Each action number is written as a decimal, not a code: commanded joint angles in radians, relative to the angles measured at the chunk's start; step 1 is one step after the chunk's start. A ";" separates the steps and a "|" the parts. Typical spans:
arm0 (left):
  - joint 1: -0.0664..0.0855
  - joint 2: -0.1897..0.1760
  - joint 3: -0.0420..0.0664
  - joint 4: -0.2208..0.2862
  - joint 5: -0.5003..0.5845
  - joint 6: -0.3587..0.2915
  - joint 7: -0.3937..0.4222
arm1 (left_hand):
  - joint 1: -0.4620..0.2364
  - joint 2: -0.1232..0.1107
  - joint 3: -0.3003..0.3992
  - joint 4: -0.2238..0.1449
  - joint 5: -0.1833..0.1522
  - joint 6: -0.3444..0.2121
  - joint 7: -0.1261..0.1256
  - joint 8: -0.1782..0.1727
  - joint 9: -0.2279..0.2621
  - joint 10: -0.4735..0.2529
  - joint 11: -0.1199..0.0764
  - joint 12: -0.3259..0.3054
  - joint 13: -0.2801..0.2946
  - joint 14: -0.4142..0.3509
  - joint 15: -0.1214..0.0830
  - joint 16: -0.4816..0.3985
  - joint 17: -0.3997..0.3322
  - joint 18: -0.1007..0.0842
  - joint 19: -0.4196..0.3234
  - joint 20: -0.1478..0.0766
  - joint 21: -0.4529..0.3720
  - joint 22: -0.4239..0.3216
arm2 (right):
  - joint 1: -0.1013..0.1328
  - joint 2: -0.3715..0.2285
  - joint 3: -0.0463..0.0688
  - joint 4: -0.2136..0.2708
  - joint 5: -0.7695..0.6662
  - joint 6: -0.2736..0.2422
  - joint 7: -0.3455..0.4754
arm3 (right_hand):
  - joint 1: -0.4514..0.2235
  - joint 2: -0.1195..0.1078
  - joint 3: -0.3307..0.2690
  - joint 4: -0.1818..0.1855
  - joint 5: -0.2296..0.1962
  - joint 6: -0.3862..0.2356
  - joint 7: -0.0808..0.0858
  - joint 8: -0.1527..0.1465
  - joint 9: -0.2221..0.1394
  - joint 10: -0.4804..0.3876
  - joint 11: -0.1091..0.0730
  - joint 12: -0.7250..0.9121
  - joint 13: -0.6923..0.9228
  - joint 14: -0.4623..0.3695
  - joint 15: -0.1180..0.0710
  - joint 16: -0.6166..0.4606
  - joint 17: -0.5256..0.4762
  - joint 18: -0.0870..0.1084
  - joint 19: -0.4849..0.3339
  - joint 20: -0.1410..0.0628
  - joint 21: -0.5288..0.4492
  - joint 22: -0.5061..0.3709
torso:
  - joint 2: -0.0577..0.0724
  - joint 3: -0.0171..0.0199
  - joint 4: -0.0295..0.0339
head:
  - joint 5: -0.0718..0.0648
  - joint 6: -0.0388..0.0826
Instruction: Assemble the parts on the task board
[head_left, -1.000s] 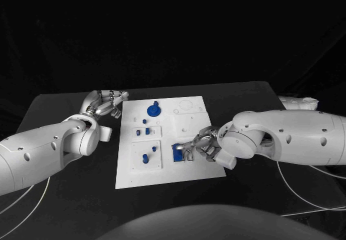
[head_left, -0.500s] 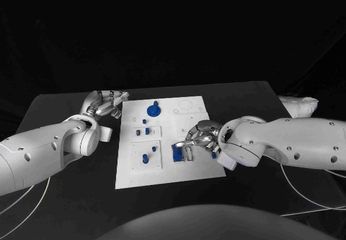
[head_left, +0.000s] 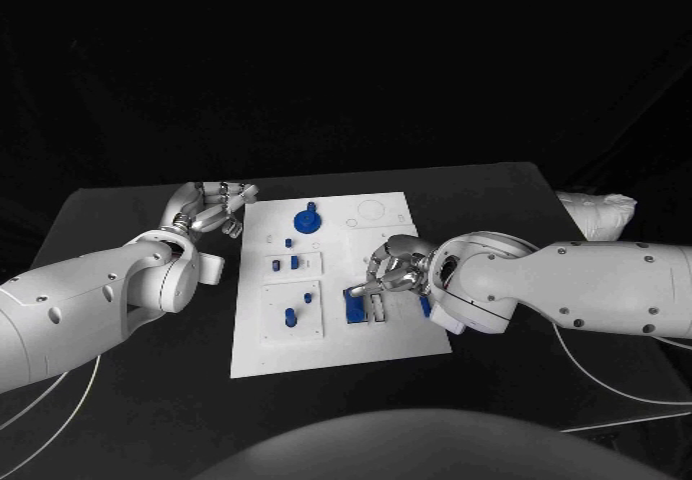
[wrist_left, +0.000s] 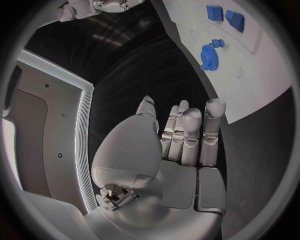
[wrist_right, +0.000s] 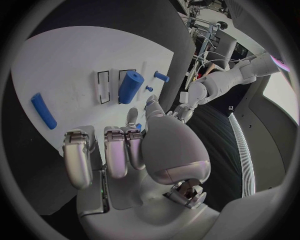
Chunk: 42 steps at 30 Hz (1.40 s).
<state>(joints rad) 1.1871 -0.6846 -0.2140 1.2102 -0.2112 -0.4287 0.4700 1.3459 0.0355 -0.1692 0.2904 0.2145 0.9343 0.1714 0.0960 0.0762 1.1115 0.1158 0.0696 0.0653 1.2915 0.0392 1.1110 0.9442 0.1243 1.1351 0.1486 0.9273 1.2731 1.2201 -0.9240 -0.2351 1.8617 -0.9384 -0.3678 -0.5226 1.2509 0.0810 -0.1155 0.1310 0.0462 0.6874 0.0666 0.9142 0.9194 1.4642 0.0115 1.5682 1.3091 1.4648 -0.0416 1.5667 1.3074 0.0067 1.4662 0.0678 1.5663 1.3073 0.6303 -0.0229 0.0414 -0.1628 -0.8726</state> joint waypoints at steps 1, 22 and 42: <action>0.000 0.001 0.001 0.003 -0.003 0.016 0.009 | -0.002 0.008 -0.005 0.001 0.004 -0.007 -0.003 0.004 0.000 0.002 -0.006 0.002 0.001 -0.007 0.001 -0.003 0.000 0.013 -0.008 0.002 -0.003 0.000 | -0.004 0.006 0.000 -0.003 -0.052 0.064 -0.049 | 0.005 -0.005 -0.004 -0.003 0.004 -0.008 0.002 0.005 0.003 0.107 -0.007 0.003 0.262 0.106 -0.009 0.004 0.263 -0.007 0.105 -0.007 0.004 0.263 | 0.000 -0.0002 0.0001 | -0.001 0.000; 0.000 0.003 0.001 0.004 -0.004 0.016 0.011 | -0.001 0.009 -0.005 0.001 0.004 -0.007 -0.003 0.004 0.000 0.002 -0.006 0.002 0.001 -0.007 0.001 -0.002 0.000 0.013 -0.008 0.002 -0.003 0.001 | -0.015 0.030 0.000 -0.025 -0.054 0.126 -0.092 | 0.027 -0.016 0.000 -0.023 0.005 -0.009 -0.003 0.019 0.026 0.107 -0.012 0.003 0.262 0.106 -0.013 0.004 0.263 -0.007 0.105 -0.010 0.004 0.263 | -0.002 -0.0008 0.0002 | -0.006 0.000; 0.000 0.001 0.002 0.007 -0.006 0.014 0.013 | -0.001 0.009 -0.005 0.001 0.004 -0.007 -0.003 0.004 0.000 0.002 -0.006 0.002 0.001 -0.007 0.001 -0.002 0.000 0.013 -0.008 0.002 -0.003 0.001 | -0.019 0.033 0.000 -0.030 -0.055 0.132 -0.108 | 0.040 -0.007 0.010 -0.031 0.006 -0.013 -0.005 0.016 0.031 0.107 -0.014 0.003 0.262 0.106 -0.015 0.004 0.263 -0.007 0.105 -0.012 0.004 0.263 | -0.001 -0.0003 -0.0013 | -0.003 0.000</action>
<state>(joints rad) 1.1868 -0.6857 -0.2133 1.2148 -0.2126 -0.4280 0.4711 1.3459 0.0355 -0.1692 0.2905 0.2145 0.9343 0.1714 0.0960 0.0762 1.1115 0.1158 0.0696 0.0653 1.2914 0.0392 1.1110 0.9444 0.1243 1.1351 0.1486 0.9274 1.2730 1.2069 -0.8916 -0.2307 1.8353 -0.9785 -0.2658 -0.6002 1.2799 0.0734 -0.1078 0.1038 0.0483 0.6768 0.0628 0.9289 0.9496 1.4642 0.0046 1.5684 1.3109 1.4647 -0.0486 1.5667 1.3080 0.0068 1.4662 0.0609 1.5663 1.3078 0.6296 -0.0226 0.0408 -0.1648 -0.8726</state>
